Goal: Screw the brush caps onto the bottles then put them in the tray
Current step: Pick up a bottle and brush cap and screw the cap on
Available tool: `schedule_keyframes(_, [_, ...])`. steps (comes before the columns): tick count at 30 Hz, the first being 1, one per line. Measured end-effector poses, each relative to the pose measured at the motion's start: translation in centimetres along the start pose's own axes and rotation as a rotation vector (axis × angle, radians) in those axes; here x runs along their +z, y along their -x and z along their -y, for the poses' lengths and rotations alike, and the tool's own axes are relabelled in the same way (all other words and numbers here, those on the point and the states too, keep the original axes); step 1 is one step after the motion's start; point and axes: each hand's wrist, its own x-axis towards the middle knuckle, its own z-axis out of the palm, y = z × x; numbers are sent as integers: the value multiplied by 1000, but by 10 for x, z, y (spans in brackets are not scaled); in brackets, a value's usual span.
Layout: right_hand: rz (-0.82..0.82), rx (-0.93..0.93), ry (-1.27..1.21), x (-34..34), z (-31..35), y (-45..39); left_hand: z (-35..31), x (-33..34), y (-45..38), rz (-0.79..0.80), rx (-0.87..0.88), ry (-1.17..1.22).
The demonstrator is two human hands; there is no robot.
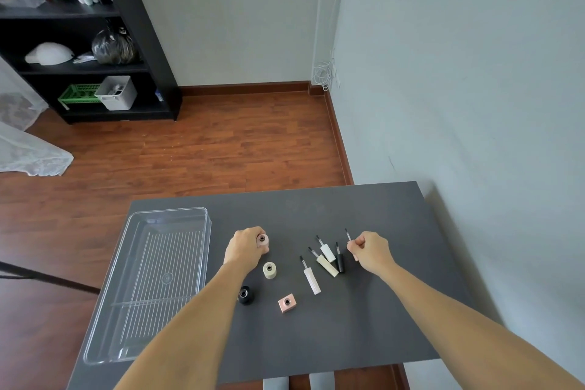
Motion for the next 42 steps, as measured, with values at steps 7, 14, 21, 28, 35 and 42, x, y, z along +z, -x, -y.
schedule_keyframes(7, [-47,-76,-57,-11,10,13,3,1,4,-24,57,-34])
schedule_keyframes(14, [-102,-174,-354,-32,25,51,-2,12,70,-302,440,137])
schedule_keyframes(21, [-35,-195,-569,-34,24,86,26,56,110,98,409,18])
schedule_keyframes(28, [12,-167,-703,-31,28,105,22,67,107,48,248,177])
schedule_keyframes(35, [90,-144,-995,-57,55,130,-48,24,127,-72,183,619])
schedule_keyframes(42, [-76,-645,-779,-99,112,162,-106,-34,158,-151,344,773])
